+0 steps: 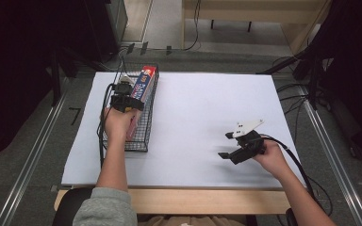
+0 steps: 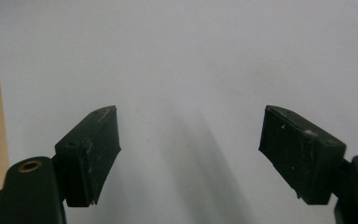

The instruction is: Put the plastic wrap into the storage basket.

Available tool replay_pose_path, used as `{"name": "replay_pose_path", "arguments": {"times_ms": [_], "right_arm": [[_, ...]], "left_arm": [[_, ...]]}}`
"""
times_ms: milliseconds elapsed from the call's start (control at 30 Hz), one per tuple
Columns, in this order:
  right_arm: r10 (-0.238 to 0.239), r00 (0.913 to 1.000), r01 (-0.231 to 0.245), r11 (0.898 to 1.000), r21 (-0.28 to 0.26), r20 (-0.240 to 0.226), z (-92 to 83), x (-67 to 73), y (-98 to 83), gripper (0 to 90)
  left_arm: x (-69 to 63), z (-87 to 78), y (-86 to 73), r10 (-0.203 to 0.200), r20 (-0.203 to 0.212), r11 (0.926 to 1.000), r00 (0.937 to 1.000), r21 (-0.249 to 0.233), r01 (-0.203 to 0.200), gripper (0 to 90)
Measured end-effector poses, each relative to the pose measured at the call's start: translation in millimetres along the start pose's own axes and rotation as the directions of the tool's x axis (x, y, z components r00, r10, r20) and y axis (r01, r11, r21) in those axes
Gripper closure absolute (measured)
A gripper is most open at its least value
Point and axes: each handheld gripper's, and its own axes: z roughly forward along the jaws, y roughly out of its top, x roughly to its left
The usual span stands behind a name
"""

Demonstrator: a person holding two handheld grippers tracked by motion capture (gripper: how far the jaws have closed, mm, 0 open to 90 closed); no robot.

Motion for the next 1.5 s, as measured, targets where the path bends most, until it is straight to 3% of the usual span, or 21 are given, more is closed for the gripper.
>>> {"name": "replay_pose_path", "arguments": {"times_ms": [100, 200, 300, 600, 767, 867, 967, 1000, 1033, 1100, 1200, 1300, 1400, 1500], "right_arm": [[-0.002, 1.0, 0.002, 1.0, 0.002, 0.001, 0.1, 0.1, -0.1, 20.5], [-0.003, 1.0, 0.003, 1.0, 0.003, -0.001, 0.1, 0.3, -0.1, 20.5], [-0.002, 1.0, 0.002, 1.0, 0.006, 0.0, 0.0, 1.0, -0.1, 20.5], [-0.007, 1.0, 0.007, 1.0, 0.01, 0.0, -0.2, 1.2, -0.4, 20.4], [-0.006, 1.0, 0.006, 1.0, 0.009, 0.0, -0.3, 1.1, -0.4, 20.4], [-0.006, 1.0, 0.006, 1.0, 0.01, 0.0, -0.1, 1.2, -0.4, 20.5], [-0.008, 1.0, 0.008, 1.0, 0.011, 0.0, -0.3, 1.2, -0.5, 20.4], [-0.007, 1.0, 0.007, 1.0, 0.012, -0.001, -0.3, 1.3, -0.5, 20.5], [-0.007, 1.0, 0.007, 1.0, 0.012, -0.001, -0.3, 1.3, -0.5, 20.5], [-0.005, 1.0, 0.005, 1.0, 0.01, 0.001, -0.8, 1.8, -0.5, 20.5], [-0.003, 1.0, 0.003, 1.0, 0.01, -0.001, -0.7, 1.4, -0.5, 20.4], [0.009, 1.0, -0.009, 1.0, 0.007, -0.002, -0.1, 1.7, -0.3, 20.5], [0.011, 0.9999, -0.011, 1.0, 0.007, -0.002, -0.3, 2.1, -0.2, 20.4], [0.014, 0.9999, -0.014, 1.0, 0.007, -0.002, 0.0, 2.2, -0.3, 20.4]], "left_arm": [[0.2, 5.2, -1.1, -0.01, 0.006, 0.9998, 0.9999, 0.014, 0.01, 39.9], [-2.4, 8.3, -2.6, 0.008, -0.013, 0.9994, 0.9999, 0.033, -0.008, 39.8], [-2.6, 9.8, -3.9, -0.005, 0.013, 0.9996, 0.9999, 0.028, 0.005, 39.0], [-4.1, 6.1, -4.3, -0.009, 0.012, 0.9996, 0.9999, 0.025, 0.009, 36.4], [-5.1, 1.5, -3.0, 0.018, 0.009, 0.9989, 0.9998, 0.044, -0.018, 34.7], [-0.8, -2.8, -3.6, 0.013, 0.044, 0.9994, 0.9989, 0.03, -0.014, 33.8], [0.6, -12.2, -4.3, 0.031, 0.05, 0.9995, 0.9983, -0.007, -0.03, 31.5], [1.9, -19.4, -5.2, 0.032, 0.082, 0.9994, 0.9962, -0.018, -0.03, 31.3], [1.9, -19.4, -5.2, 0.032, 0.082, 0.9994, 0.9962, -0.018, -0.03, 30.3], [2.2, -27.0, -6.9, 0.063, 0.091, 0.998, 0.9938, -0.013, -0.062, 29.9], [1.3, -38.9, -10.7, 0.087, 0.138, 0.9957, 0.9867, -0.044, -0.082, 30.0], [-5.1, -47.5, -15.3, 0.134, 0.156, 0.9903, 0.9787, -0.059, -0.126, 29.8], [-12.0, -53.8, -21.8, 0.195, 0.2, 0.98, 0.9602, -0.076, -0.184, 28.8], [-19.1, -60.3, -28.3, 0.242, 0.256, 0.969, 0.9358, -0.114, -0.219, 28.8]]}}
